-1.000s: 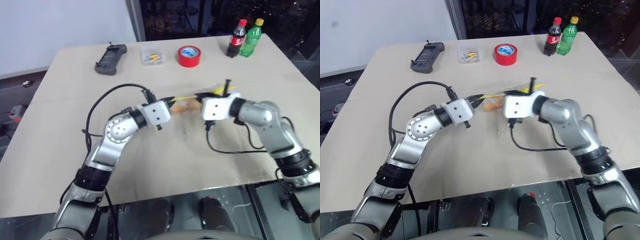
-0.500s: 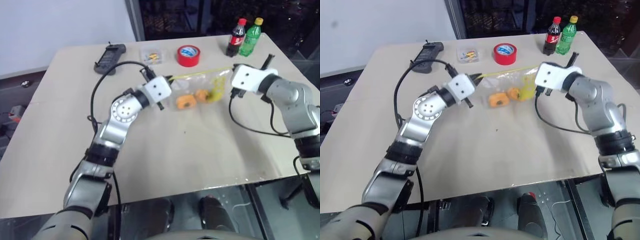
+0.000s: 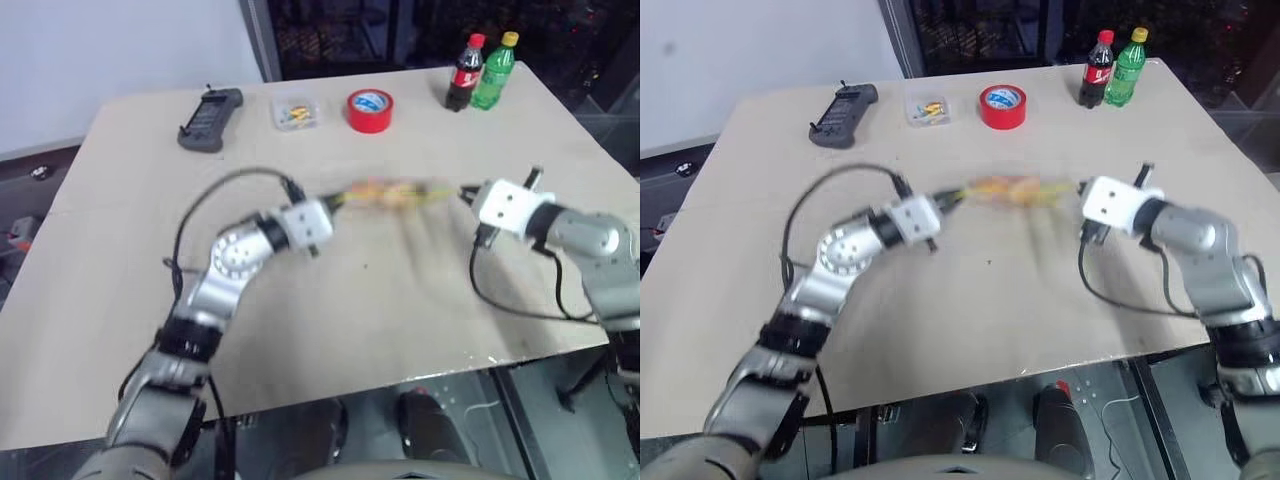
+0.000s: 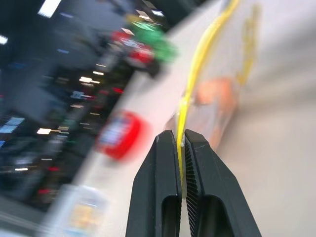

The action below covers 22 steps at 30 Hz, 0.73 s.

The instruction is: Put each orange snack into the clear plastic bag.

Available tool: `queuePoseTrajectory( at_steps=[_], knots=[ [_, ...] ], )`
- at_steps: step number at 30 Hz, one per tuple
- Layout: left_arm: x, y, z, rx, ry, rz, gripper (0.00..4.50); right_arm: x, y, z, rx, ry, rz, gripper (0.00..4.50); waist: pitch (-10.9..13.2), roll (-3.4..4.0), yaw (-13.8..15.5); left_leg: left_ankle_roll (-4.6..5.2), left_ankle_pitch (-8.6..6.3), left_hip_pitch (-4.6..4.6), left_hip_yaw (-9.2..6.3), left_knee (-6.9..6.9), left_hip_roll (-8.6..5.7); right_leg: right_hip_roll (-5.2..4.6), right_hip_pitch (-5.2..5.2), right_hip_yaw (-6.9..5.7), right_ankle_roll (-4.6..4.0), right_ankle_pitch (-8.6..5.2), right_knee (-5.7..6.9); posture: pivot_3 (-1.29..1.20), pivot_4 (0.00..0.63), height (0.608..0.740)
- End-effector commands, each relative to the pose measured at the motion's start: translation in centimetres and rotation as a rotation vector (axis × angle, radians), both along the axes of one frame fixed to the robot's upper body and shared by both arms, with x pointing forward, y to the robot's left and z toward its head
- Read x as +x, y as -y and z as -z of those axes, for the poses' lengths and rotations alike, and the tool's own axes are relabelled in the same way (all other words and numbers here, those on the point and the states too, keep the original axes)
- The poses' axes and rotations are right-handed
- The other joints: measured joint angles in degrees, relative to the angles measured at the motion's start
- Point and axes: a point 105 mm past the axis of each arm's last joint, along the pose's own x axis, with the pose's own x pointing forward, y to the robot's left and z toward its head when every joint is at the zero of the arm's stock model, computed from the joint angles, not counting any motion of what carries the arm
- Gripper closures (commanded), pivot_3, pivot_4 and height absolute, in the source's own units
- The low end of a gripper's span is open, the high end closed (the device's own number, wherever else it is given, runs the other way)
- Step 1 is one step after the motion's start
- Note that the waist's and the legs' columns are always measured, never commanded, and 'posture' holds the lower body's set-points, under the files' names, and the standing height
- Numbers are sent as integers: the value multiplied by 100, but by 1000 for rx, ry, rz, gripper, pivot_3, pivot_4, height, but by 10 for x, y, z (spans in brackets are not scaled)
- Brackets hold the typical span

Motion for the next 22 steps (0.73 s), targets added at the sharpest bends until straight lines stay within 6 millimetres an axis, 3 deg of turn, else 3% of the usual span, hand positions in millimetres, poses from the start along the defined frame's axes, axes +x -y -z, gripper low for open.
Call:
queuePoseTrajectory(
  at_steps=[1,3,6,9,10,11,17,22],
  knots=[
    [-15,8,-8,-19,-45,56,3757,-13,-7,-8,5,-36,-39,4500,2,5,31,-1,0,10,2,1,0,0,8,0,-5,5,3,0,150,740],
    [-26,5,-2,-62,-162,71,3247,-24,-5,-1,30,-99,-52,3809,1,7,70,-1,1,27,2,1,2,5,20,0,-6,16,2,0,150,740],
    [-44,-6,3,-135,-355,99,1641,-38,4,6,100,-183,-42,2367,1,6,85,14,-9,45,-2,-1,8,9,39,-4,-6,16,-6,0,150,740],
    [-57,-23,3,-205,-478,101,319,-50,17,6,164,-250,-19,1011,1,6,98,-2,0,41,-2,-1,8,9,36,-4,-6,16,-7,0,150,740],
    [-61,-28,1,-232,-507,104,0,-54,21,6,178,-265,-7,553,1,6,96,-1,0,39,-1,-2,8,8,36,-3,-6,16,-11,0,150,740],
    [-64,-36,-1,-267,-538,90,0,-58,28,6,193,-281,9,83,1,6,97,-1,0,40,-2,-3,10,9,36,-3,-6,16,-15,0,150,740],
    [-81,-75,-16,-340,-624,19,0,-81,58,-4,319,-323,101,32,0,7,121,1,-2,46,-1,-7,13,9,43,-5,-7,16,-21,0,150,740],
    [-89,-93,-18,-333,-650,-22,0,-90,61,-6,396,-340,117,32,0,8,116,15,-11,49,1,-8,16,9,47,-3,-7,15,-24,0,150,740]
  ],
)
